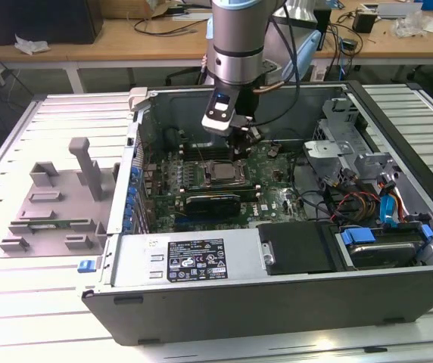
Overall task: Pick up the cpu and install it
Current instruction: 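Close the cpu cover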
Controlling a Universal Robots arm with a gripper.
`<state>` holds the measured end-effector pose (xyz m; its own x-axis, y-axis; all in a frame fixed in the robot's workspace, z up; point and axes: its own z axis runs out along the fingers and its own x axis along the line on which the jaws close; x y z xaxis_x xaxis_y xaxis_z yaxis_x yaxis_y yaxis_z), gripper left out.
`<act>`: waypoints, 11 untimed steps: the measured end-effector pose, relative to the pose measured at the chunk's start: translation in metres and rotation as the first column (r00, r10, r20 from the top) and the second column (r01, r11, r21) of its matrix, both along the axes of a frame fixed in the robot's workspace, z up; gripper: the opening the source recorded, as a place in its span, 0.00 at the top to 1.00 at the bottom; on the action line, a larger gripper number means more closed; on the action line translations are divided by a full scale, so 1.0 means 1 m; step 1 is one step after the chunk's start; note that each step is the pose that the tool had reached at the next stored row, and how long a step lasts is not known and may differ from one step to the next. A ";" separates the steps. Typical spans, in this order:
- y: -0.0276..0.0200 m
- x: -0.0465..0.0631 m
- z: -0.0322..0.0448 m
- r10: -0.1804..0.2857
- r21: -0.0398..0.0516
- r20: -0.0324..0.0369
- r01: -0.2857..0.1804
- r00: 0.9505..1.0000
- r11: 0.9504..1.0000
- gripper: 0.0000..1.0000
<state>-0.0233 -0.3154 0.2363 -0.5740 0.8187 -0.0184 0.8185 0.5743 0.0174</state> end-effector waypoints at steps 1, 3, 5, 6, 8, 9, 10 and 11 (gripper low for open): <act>0.0000 0.000 -0.0002 0.021 0.000 0.000 -0.021 1.000 1.000 0.89; 0.0000 0.000 -0.0007 0.058 0.000 0.000 -0.058 0.998 0.998 0.89; 0.0000 0.000 -0.0013 0.117 0.000 0.000 -0.117 0.993 0.993 0.89; 0.0000 0.000 -0.0015 0.135 0.000 0.000 -0.135 0.991 0.991 0.89; 0.0000 0.000 -0.0022 0.198 0.000 0.000 -0.198 0.980 0.980 0.89; 0.0000 0.000 -0.0024 0.215 -0.001 0.000 -0.215 0.977 0.977 0.89; 0.0000 0.000 -0.0027 0.242 -0.001 0.000 -0.242 0.970 0.970 0.89; 0.0000 0.000 -0.0032 0.278 -0.002 0.000 -0.278 0.961 0.961 0.89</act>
<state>-0.0233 -0.3154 0.2332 -0.7790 0.6268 -0.0196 0.6266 0.7792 0.0161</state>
